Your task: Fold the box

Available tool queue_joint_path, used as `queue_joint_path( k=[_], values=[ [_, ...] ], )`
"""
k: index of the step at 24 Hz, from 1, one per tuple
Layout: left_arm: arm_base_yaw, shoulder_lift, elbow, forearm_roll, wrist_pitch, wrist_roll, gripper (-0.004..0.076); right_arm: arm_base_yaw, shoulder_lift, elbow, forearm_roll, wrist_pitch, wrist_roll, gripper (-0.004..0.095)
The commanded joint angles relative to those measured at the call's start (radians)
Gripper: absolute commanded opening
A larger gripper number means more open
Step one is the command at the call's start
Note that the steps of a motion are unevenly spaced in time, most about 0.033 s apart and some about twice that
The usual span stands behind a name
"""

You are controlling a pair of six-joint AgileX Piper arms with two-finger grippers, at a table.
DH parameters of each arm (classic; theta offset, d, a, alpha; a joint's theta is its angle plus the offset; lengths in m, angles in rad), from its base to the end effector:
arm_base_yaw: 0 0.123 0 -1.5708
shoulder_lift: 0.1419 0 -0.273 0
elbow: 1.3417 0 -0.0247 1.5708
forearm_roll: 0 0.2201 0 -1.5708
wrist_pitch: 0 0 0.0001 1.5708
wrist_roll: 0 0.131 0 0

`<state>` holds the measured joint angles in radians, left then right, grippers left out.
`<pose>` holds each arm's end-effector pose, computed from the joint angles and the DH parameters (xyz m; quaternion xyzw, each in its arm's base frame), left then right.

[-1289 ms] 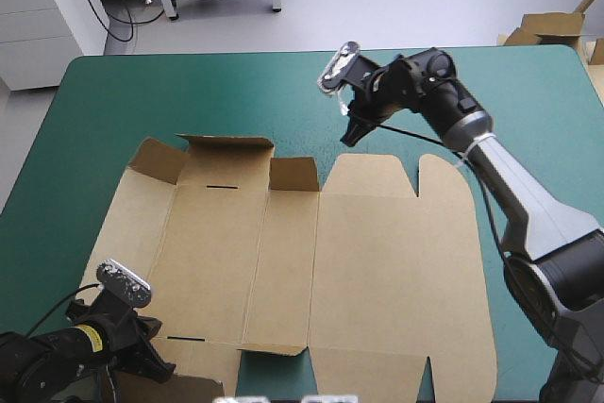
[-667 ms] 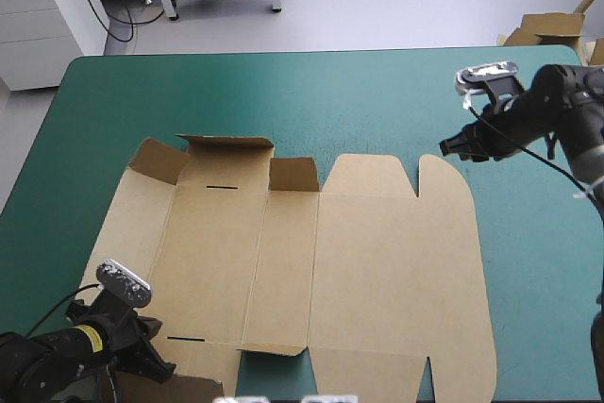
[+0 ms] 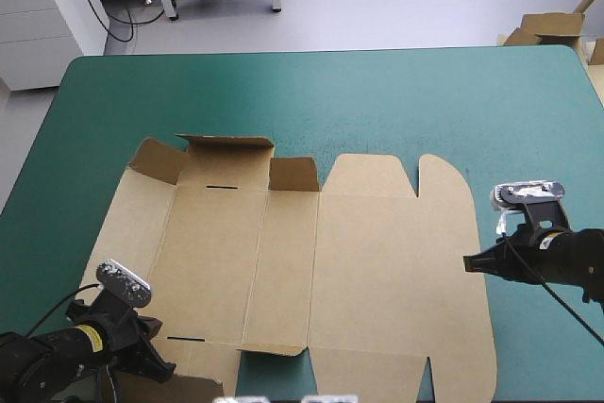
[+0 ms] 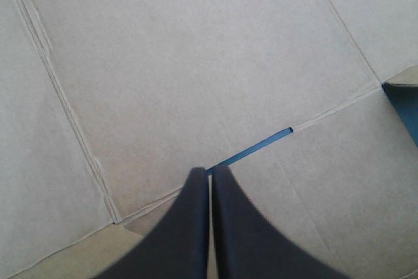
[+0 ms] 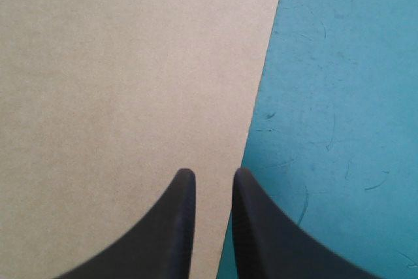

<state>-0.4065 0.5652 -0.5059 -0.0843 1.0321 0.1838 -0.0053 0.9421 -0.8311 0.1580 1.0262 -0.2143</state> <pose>0.0716 -0.0411 0.2210 0.2689 0.9209 -0.0716 0.2730 0.1581 0.0168 0.2715 -0.0785 0.9603 0.0472 0.2634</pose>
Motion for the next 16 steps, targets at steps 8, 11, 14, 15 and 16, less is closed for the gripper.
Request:
queue_joint_path(
  k=[8, 11, 14, 15, 16],
  values=[
    [-0.005, 0.003, -0.034, -0.012, -0.059, -0.007, -0.0008, -0.008, -0.047, -0.003, 0.006, -0.065, 0.001, 0.0],
    [-0.005, 0.007, -0.085, -0.004, -0.064, -0.007, -0.0008, -0.008, -0.047, -0.003, 0.006, -0.069, 0.001, -0.002],
    [-0.005, 0.009, -0.117, 0.003, -0.068, -0.031, -0.0008, -0.008, -0.047, -0.003, 0.006, -0.069, 0.001, -0.002],
    [-0.005, 0.026, -0.126, 0.022, -0.068, -0.033, -0.0008, -0.008, -0.047, -0.003, 0.006, -0.069, 0.001, -0.002],
    [-0.005, 0.036, -0.131, 0.03, -0.068, -0.038, -0.0008, -0.008, -0.047, -0.003, 0.006, -0.069, 0.001, -0.002]
  ],
)
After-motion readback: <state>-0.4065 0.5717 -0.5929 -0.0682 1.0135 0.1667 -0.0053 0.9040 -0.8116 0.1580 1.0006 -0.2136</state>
